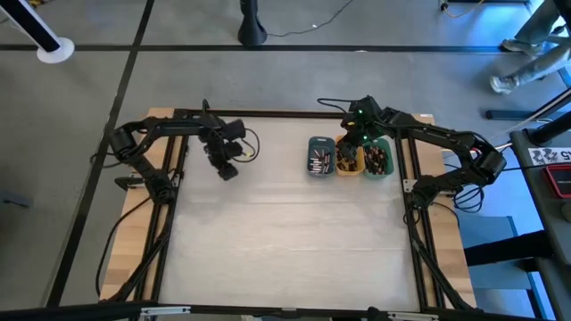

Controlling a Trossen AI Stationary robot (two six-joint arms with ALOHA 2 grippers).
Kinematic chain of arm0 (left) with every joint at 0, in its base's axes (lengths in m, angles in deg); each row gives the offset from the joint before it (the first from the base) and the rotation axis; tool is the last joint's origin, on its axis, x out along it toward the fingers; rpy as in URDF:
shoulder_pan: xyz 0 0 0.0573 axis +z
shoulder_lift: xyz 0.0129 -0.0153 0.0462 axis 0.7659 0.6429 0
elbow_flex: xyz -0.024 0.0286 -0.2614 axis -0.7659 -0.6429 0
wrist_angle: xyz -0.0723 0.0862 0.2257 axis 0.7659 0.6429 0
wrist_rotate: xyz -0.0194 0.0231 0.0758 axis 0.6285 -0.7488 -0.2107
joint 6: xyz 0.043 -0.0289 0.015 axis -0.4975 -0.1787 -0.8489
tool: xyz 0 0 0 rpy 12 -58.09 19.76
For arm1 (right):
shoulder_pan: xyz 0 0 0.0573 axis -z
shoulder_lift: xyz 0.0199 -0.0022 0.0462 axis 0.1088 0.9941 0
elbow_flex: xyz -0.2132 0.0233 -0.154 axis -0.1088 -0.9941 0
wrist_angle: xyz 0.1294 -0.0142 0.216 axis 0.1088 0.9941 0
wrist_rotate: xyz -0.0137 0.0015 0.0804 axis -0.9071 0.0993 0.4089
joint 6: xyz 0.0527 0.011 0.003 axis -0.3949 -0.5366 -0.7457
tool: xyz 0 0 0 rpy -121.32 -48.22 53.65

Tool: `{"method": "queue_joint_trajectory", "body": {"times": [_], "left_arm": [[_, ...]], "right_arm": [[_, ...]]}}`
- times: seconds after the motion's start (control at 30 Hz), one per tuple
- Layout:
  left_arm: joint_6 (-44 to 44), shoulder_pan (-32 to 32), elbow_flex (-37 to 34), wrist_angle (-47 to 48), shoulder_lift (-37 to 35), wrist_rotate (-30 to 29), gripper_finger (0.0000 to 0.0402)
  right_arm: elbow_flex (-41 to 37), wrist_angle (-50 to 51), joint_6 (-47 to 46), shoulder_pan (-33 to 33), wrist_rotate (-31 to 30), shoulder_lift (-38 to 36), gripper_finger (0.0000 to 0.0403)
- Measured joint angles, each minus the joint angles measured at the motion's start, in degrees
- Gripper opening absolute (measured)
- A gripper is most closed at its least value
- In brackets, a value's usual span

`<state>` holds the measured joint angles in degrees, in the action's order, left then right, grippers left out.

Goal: Sort batteries
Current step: Put the black into the green bin

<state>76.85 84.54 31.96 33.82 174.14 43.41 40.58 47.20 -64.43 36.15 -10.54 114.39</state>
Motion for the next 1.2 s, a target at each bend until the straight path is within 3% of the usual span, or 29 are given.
{"method": "queue_joint_trajectory", "body": {"times": [0.23,0.4,0.53,0.77,0.97,1.2], "left_arm": [[5.8,-2.3,0.0,-11.0,-2.4,8.4,0.0227],[11.4,-5.7,0.0,-22.2,-2.5,13.9,0.0227],[16.9,-8.9,0.0,-34.6,-2.5,18.0,0.0227],[29.4,-11.5,0.0,-61.4,-2.5,20.6,0.0227],[38.9,-11.7,0.0,-74.2,-2.5,20.8,0.0227],[39.2,-13.1,0.0,-75.3,-2.5,20.7,0.0227]], "right_arm": [[0.0,0.1,0.1,0.0,0.6,0.0,0.0081],[0.0,0.1,3.6,-0.1,9.8,0.0,0.0081],[0.0,-0.8,7.2,-1.5,17.6,0.0,0.0081],[0.0,-9.0,13.3,-8.9,22.4,0.0,0.0081],[0.1,-17.5,21.2,-15.9,21.7,-1.1,0.0081],[2.8,-21.0,26.0,-20.7,9.6,-1.8,0.0099]]}}
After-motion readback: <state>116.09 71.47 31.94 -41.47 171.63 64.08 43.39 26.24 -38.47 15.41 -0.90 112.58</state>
